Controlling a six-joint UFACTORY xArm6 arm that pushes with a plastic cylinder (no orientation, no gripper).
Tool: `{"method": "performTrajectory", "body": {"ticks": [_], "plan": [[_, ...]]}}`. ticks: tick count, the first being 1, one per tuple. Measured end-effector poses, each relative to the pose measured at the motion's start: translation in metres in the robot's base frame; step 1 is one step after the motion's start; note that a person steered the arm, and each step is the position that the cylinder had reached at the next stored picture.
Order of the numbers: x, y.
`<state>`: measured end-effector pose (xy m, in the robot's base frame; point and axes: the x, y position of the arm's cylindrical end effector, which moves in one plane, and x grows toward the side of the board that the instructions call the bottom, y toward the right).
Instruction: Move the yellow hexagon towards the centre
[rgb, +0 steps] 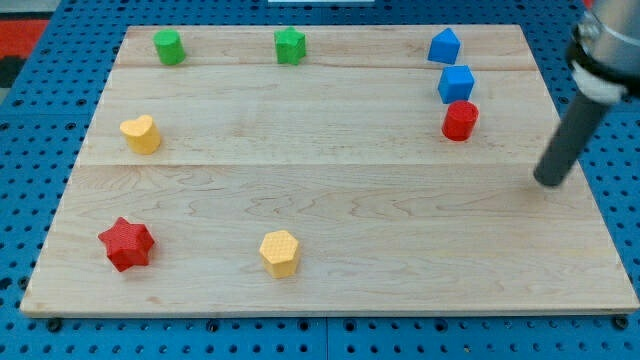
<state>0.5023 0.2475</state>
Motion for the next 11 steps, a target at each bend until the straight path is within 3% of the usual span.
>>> {"method": "performTrajectory", "body": {"ticks": [1,3,6,9,10,11], "plan": [[0.055,-0.055],[0.116,-0.156],[0.108,-0.295],[0.074,-0.286],[0.028,-0.255],[0.046,-0.245]]}}
